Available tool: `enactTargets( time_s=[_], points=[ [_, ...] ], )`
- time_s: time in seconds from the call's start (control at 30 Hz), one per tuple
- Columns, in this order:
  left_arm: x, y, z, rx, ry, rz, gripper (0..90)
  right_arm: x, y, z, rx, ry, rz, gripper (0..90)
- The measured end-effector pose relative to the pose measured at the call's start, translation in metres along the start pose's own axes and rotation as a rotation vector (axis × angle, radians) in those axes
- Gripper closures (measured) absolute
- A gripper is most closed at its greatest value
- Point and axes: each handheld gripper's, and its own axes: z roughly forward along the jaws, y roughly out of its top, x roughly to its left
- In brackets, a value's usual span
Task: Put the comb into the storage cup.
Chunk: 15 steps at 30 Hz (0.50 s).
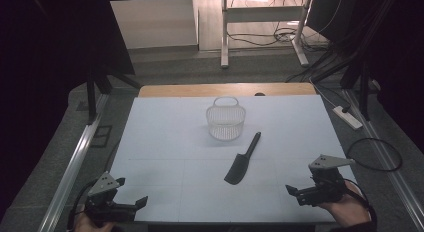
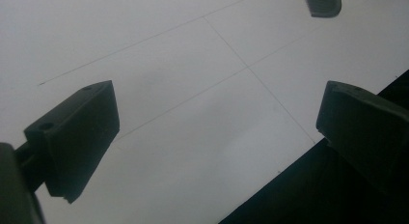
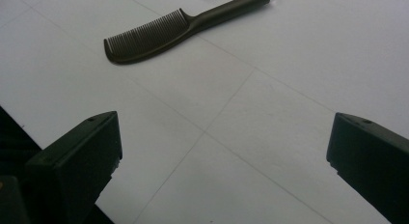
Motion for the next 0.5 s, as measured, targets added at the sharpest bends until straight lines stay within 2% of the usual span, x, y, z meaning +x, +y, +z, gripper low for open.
enactTargets(
  time_s=[0.27,0.5],
  points=[
    [0.000,0.000,0.000,0.000,0.000,0.002,2.4,-0.003,0.015,0.010,-0.002,-0.004,0.000,0.0],
    [0.001,0.000,0.000,-0.004,-0.003,-0.006,2.4,-0.002,0.021,0.020,0.021,0.006,0.000,0.0]
  ],
)
